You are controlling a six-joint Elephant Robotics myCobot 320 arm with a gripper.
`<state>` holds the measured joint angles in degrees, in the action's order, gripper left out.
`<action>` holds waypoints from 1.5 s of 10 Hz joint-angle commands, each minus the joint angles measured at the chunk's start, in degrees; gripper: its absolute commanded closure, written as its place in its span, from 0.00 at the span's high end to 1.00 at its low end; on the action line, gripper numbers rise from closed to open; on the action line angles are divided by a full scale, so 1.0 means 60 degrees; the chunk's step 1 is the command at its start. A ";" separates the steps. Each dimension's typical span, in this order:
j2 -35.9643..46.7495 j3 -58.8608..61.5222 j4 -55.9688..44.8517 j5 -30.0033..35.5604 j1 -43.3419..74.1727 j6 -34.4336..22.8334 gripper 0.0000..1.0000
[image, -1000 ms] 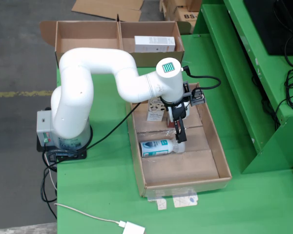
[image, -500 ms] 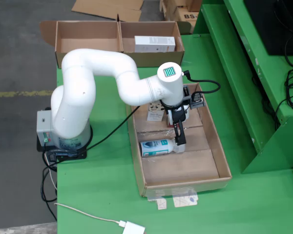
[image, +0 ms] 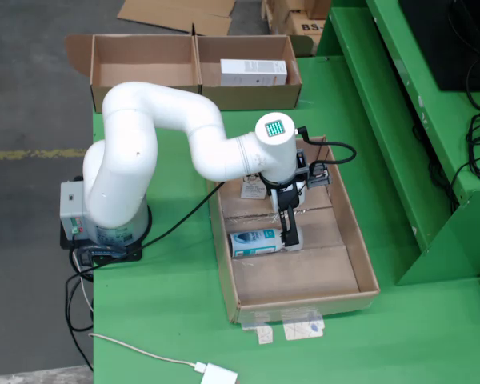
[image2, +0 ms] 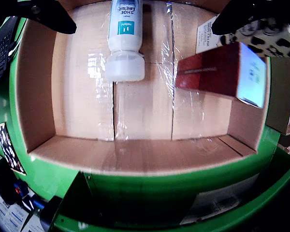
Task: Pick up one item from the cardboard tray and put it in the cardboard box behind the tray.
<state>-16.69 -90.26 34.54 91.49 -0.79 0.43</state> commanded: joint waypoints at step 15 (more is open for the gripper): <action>-0.1986 -0.0313 0.2173 0.0077 0.0362 -0.0213 1.00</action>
<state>-28.82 -93.33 45.61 91.84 1.14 -0.52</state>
